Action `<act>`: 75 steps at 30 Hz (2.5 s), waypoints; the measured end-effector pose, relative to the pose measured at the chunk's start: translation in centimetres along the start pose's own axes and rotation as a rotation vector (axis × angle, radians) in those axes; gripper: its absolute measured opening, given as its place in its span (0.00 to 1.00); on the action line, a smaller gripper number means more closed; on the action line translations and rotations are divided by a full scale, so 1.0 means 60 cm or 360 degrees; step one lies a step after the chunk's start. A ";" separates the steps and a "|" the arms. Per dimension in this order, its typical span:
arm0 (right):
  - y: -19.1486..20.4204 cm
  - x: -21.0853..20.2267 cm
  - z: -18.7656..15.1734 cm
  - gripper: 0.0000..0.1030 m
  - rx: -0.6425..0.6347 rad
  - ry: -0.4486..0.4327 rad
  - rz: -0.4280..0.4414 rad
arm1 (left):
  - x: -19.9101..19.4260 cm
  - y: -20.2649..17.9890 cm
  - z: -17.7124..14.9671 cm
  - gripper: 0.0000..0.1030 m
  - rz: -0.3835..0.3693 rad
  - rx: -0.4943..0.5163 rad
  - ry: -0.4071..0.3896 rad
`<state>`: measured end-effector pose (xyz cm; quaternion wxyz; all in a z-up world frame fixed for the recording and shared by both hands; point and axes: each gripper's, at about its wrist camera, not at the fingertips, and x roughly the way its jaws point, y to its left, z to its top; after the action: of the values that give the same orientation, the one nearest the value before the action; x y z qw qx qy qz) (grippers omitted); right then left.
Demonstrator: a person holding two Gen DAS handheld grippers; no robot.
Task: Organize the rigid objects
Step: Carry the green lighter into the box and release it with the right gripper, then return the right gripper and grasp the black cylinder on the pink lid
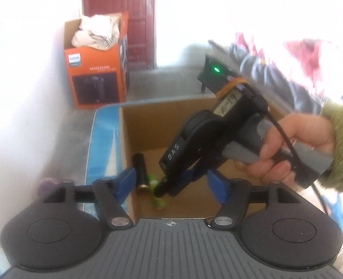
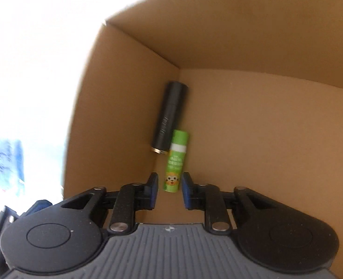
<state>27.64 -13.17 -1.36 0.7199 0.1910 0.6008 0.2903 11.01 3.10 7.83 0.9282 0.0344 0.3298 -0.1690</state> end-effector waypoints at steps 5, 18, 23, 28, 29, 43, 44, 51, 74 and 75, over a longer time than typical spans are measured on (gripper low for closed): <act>0.004 -0.075 -0.033 0.28 0.0013 -0.0203 0.0091 | -0.035 0.013 -0.009 0.76 -0.0073 -0.0089 -0.0133; -0.035 -0.317 -0.294 0.29 -0.0006 -0.0746 0.0289 | -0.119 -0.048 -0.071 0.76 -0.0384 -0.0078 -0.0248; -0.078 -0.316 -0.391 0.34 0.0035 -0.0863 0.0282 | -0.094 -0.108 -0.116 0.76 -0.0546 -0.0041 -0.0094; -0.106 -0.262 -0.460 0.34 0.0091 -0.0932 0.0147 | -0.037 -0.169 -0.152 0.74 -0.0632 0.0040 0.0128; -0.114 -0.252 -0.465 0.34 0.0117 -0.0946 0.0123 | -0.026 -0.178 -0.156 0.72 -0.0635 0.0055 0.0152; -0.161 -0.157 -0.503 0.30 0.0393 -0.0799 0.0142 | -0.002 -0.230 -0.212 0.55 -0.0642 0.0103 0.0238; -0.165 -0.151 -0.508 0.30 0.0427 -0.0795 0.0168 | 0.000 -0.232 -0.214 0.55 -0.0634 0.0112 0.0236; -0.175 -0.150 -0.530 0.31 0.0514 -0.0844 0.0270 | 0.003 -0.232 -0.215 0.56 -0.0659 0.0128 0.0242; -0.154 -0.153 -0.460 0.29 0.0056 -0.0951 -0.0022 | 0.060 -0.222 -0.202 0.33 -0.0585 -0.0073 0.0310; -0.151 -0.153 -0.462 0.29 0.0039 -0.0960 -0.0039 | 0.060 -0.223 -0.203 0.32 -0.0580 -0.0067 0.0299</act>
<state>1.27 -28.03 -5.76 0.8670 0.2700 0.3655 0.2045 1.80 -8.38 -3.26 0.8480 -0.0295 0.4191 -0.3232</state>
